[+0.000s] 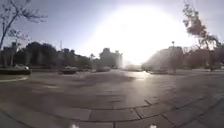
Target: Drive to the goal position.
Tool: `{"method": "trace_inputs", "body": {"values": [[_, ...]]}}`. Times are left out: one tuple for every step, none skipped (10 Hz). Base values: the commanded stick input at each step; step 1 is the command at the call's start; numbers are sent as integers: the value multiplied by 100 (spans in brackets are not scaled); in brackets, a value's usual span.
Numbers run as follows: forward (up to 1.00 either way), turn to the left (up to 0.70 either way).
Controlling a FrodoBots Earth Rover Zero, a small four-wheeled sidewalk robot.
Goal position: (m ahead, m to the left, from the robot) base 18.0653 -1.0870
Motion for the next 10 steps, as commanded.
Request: {"method": "trace_inputs", "body": {"values": [[70, 0], [70, 0], [70, 0], [70, 0], [70, 0], [70, 0], [70, 0], [70, 0], [70, 0], [70, -1]]}}
